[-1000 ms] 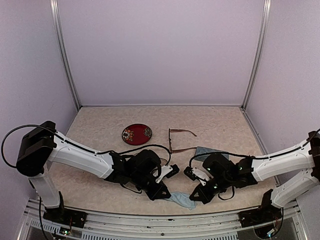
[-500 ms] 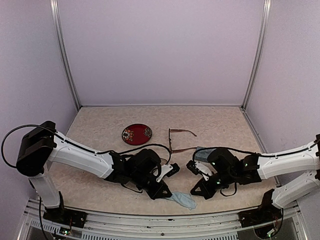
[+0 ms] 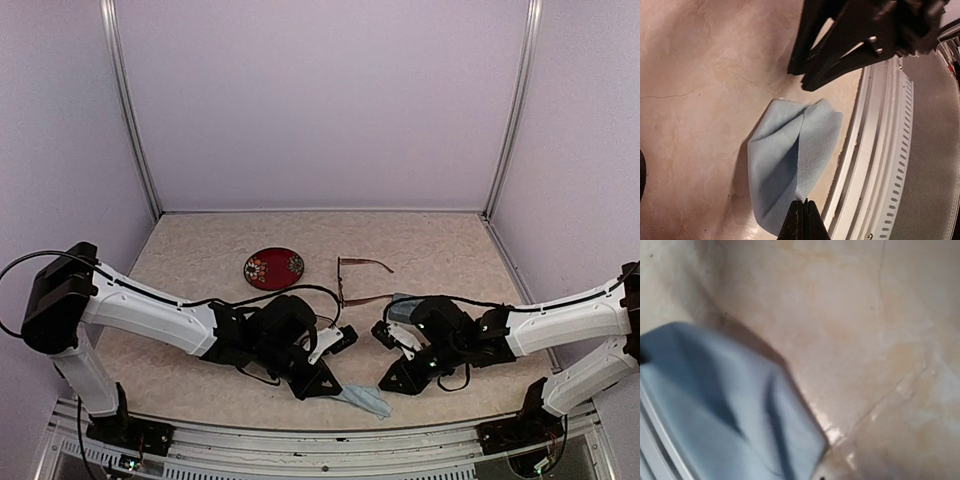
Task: Organize the sunglasses
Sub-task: Place the glasses cleaning cloth at the center of the board.
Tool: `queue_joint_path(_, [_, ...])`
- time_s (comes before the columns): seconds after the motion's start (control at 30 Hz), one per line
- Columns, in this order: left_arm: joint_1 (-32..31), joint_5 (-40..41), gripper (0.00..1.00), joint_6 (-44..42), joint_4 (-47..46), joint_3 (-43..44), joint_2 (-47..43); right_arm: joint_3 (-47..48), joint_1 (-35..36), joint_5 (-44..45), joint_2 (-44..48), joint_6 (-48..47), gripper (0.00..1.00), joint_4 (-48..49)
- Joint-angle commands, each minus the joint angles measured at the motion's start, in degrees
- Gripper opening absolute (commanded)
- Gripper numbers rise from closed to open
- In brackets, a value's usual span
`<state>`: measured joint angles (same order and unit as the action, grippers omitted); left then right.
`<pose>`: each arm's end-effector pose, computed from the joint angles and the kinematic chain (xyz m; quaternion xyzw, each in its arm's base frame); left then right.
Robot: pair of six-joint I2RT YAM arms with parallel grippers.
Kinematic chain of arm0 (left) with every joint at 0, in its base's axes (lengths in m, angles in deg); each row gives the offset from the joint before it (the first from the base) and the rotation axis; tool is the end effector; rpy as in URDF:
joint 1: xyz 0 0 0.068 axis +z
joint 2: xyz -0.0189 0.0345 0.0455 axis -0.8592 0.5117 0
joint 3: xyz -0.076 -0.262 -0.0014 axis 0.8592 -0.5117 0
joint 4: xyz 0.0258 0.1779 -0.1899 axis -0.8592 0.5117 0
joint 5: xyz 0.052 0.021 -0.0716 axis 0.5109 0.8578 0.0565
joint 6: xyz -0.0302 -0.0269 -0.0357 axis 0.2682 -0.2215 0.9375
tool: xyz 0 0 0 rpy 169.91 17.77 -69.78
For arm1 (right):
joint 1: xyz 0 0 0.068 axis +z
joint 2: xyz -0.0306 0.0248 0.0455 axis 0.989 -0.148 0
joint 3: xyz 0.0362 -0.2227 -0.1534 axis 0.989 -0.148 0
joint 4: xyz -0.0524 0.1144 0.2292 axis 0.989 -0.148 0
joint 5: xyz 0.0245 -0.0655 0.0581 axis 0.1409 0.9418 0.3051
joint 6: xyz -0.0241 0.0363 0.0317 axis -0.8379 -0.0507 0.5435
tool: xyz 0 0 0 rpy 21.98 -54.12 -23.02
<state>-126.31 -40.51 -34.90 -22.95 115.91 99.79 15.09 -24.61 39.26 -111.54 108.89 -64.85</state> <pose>0.1241 -0.3254 0.1582 0.4457 0.8049 -0.3606 0.1528 0.1210 0.2034 0.1522 -0.2996 0.8927 0.3026 0.1476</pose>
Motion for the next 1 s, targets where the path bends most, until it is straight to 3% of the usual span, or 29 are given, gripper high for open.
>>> queue_joint_path(0.0, [-0.46, -0.67, 0.00, -2.84, 2.18, -0.13, -6.86, -0.71, -0.91, 1.08, 0.18, 0.86, 0.18, 1.58])
queue_joint_path(0.2, [-1.10, -2.83, 0.00, -1.75, 1.34, 3.19, -10.14, -1.52, -2.97, 1.56, 2.73, 2.44, 0.20, 1.16])
queue_joint_path(0.53, [-3.62, -6.68, 0.00, -1.48, 0.75, 14.08, -3.93, -4.67, -8.53, 2.01, 9.41, 3.96, 0.22, -0.03])
queue_joint_path(0.8, [1.04, -10.05, 0.00, 5.17, -4.19, 16.20, 1.29, -6.03, -12.16, 2.66, 11.42, 3.38, 0.22, -1.81])
queue_joint_path(0.97, [7.32, -9.63, 0.00, 9.49, -4.71, 17.43, 8.44, -6.27, -14.84, 3.95, 12.92, 2.82, 0.23, -3.41])
